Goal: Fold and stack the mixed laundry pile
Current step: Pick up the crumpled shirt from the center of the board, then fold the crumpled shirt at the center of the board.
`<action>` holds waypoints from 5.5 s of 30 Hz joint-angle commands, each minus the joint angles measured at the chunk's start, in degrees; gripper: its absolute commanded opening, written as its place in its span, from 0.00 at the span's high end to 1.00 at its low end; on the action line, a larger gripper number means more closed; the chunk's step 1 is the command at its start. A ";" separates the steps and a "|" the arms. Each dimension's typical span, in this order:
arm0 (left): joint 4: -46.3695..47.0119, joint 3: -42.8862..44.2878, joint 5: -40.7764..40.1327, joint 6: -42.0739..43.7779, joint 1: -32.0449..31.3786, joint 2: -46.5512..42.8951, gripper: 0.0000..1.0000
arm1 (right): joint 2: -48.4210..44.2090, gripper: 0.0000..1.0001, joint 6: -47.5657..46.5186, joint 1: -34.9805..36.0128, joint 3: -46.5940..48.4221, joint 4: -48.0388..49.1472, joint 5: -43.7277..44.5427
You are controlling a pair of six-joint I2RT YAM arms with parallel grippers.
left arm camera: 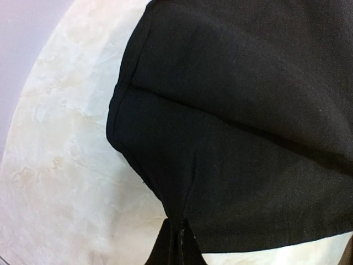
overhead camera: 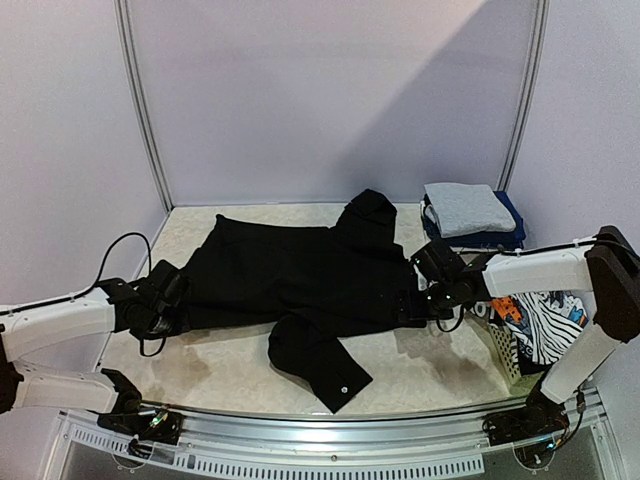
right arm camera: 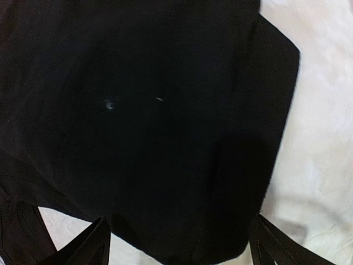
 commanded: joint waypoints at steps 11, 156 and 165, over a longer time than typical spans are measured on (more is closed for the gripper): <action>-1.98 1.30 -2.09 3.13 -0.44 0.84 1.00 | 5.18 0.42 3.58 -0.27 0.31 -2.45 7.26; -11.25 7.29 19.15 2.70 3.82 -33.81 1.00 | -38.95 1.00 -3.94 29.70 47.20 -23.28 0.15; -11.86 3.75 17.66 -0.76 -0.69 -29.63 1.00 | -35.04 1.00 -2.97 29.70 43.45 -30.02 14.29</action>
